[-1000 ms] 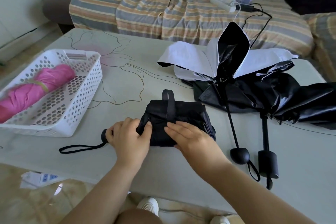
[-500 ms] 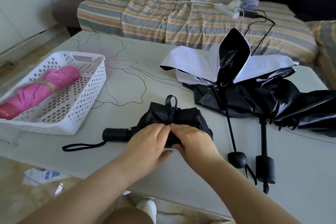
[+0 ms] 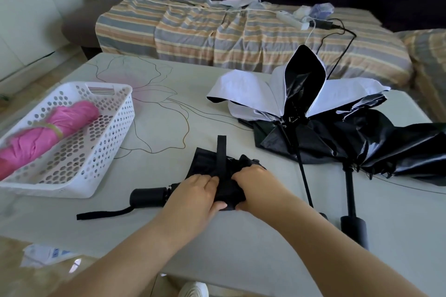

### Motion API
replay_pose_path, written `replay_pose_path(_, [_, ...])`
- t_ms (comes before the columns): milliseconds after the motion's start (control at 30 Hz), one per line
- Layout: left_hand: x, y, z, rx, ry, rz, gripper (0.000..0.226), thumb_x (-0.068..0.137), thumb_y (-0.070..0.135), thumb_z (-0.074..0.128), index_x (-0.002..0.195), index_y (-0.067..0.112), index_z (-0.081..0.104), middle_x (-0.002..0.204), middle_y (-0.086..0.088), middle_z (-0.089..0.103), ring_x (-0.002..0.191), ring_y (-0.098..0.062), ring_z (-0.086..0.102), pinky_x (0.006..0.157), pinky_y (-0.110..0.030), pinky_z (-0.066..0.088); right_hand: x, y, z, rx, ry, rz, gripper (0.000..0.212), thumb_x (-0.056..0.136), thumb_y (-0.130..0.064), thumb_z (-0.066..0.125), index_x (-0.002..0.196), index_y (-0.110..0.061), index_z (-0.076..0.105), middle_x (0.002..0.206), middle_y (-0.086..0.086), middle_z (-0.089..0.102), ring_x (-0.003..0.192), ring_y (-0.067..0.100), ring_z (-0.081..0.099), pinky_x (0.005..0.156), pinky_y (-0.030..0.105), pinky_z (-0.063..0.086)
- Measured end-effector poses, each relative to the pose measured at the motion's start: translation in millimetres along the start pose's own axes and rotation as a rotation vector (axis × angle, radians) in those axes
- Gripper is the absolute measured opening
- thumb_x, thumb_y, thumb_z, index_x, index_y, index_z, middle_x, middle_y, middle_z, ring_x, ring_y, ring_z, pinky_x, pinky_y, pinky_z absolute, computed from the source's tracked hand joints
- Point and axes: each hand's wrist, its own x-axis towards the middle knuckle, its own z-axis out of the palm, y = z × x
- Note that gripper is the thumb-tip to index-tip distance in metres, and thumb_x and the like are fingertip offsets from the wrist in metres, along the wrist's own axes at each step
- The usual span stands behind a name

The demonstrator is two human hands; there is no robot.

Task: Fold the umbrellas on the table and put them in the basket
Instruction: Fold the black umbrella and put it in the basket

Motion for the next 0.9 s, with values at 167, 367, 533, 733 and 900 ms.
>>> replay_pose_path(167, [5,-9,-13,-0.074,-0.184,-0.06,0.055,0.086,0.049,0.058,0.131,0.02,0.048,0.118,0.005,0.055,0.113,-0.014,0.051,0.09,-0.028,0.046,-9,-1,16,-0.029,0.213,-0.015,0.031,0.057,-0.031,0.078,0.086,-0.024,0.066,0.082,-0.006,0.063,0.087,0.017,0.056,0.066,0.021,0.04])
replay_pose_path(367, [15,-20,-23,-0.14,-0.344,-0.195,0.056,0.075,0.06,0.062,0.119,0.026,0.05,0.114,0.008,0.048,0.102,-0.015,0.055,0.082,-0.027,0.048,-11,14,20,-0.072,0.444,-0.162,0.053,0.02,-0.029,0.086,0.07,-0.022,0.069,0.065,-0.01,0.062,0.064,0.016,0.061,0.05,0.026,0.052])
replay_pose_path(533, [19,-14,-34,-0.028,-0.101,-0.093,0.052,0.076,0.059,0.064,0.114,0.026,0.052,0.101,0.009,0.057,0.082,-0.018,0.063,0.062,-0.028,0.042,-17,30,2,-0.052,0.586,-0.156,0.05,0.028,-0.024,0.082,0.075,-0.019,0.067,0.065,-0.008,0.062,0.063,0.017,0.062,0.065,0.022,0.051])
replay_pose_path(733, [23,2,-31,0.251,0.178,0.195,0.052,0.04,0.018,0.08,0.089,0.011,0.063,0.071,-0.002,0.054,0.046,-0.02,0.049,0.038,-0.028,0.035,-35,37,-27,-0.052,0.202,0.032,0.023,0.07,-0.035,0.058,0.088,-0.025,0.047,0.082,-0.005,0.061,0.078,0.02,0.058,0.061,0.026,0.037])
replay_pose_path(900, [28,11,-40,0.199,0.127,0.115,0.069,0.047,0.031,0.085,0.104,0.017,0.05,0.081,-0.001,0.056,0.054,-0.022,0.053,0.045,-0.031,0.039,-39,46,-30,-0.15,0.307,0.058,0.022,0.064,-0.031,0.067,0.078,-0.024,0.051,0.07,-0.004,0.059,0.063,0.017,0.058,0.05,0.026,0.034])
